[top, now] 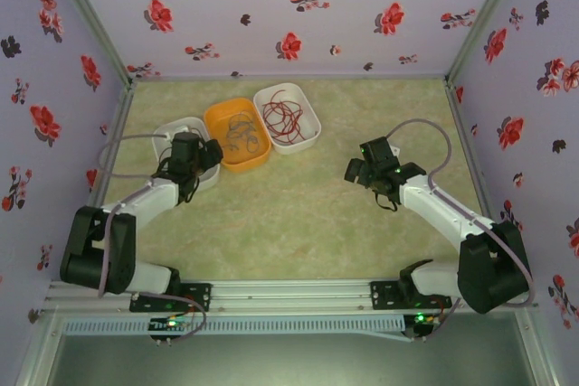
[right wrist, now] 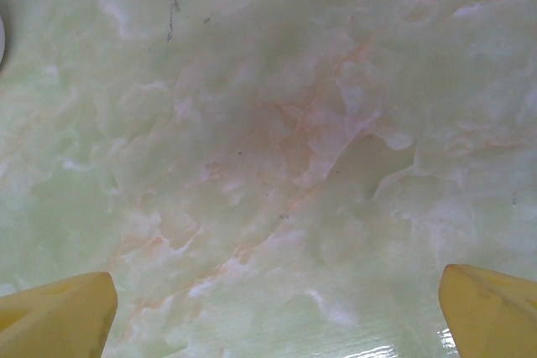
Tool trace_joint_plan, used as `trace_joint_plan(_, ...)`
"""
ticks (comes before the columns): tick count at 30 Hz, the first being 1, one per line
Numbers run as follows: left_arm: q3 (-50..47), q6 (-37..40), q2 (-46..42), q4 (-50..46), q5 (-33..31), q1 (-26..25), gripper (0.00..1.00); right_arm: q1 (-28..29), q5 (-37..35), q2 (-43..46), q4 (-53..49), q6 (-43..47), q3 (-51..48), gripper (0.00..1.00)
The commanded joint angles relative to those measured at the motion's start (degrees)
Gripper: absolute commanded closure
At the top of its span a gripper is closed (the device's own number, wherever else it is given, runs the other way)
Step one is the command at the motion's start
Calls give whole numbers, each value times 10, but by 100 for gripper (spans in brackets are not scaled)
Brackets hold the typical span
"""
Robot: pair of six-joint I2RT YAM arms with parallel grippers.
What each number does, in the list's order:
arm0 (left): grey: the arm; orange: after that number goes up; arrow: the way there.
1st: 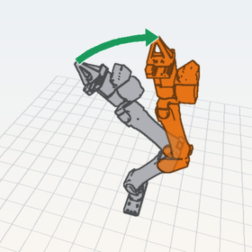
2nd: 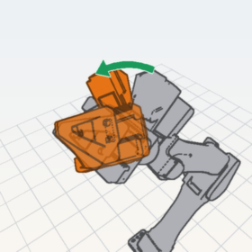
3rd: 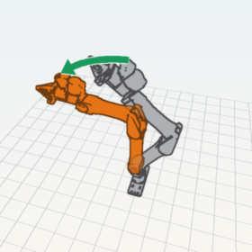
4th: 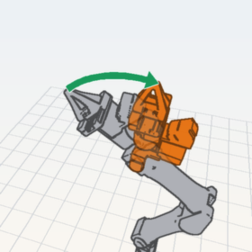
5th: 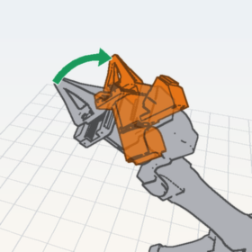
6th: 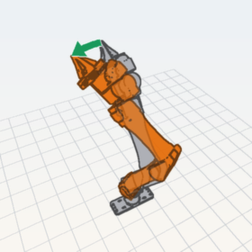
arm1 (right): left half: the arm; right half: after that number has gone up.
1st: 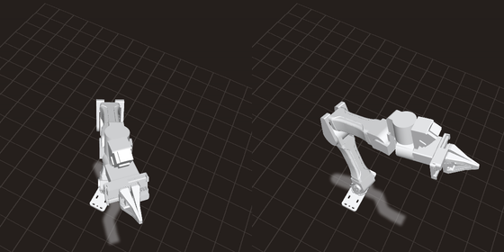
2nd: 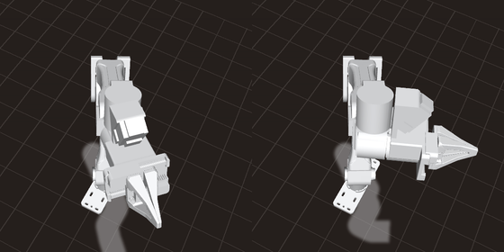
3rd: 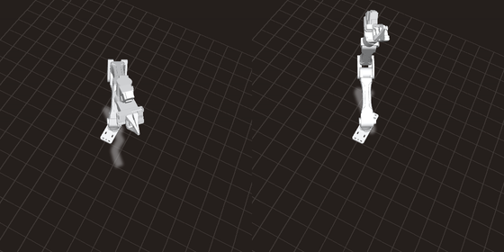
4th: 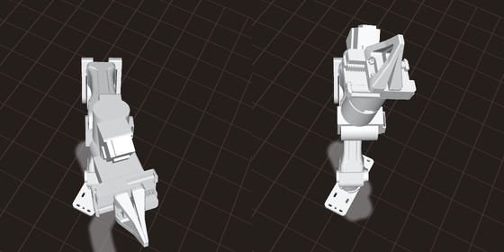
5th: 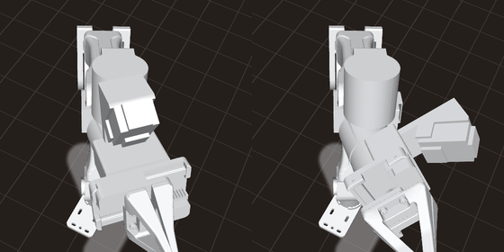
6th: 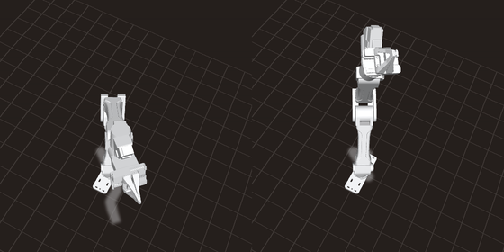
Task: Untangle the cables
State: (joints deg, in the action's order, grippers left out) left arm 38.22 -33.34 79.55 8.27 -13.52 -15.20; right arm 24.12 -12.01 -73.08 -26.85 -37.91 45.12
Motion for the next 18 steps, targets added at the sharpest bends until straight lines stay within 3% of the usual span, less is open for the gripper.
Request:
trace_joint_plan(1,21,-39,-30,-22,-3,-6,2,-1,-5,5,10,1,-5,1)
trace_joint_plan(11,27,-97,-77,-30,29,-32,0,-1,-1,0,16,1,-3,1)
trace_joint_plan(18,77,-59,-106,-147,-26,-13,0,-1,0,1,15,2,-2,1)
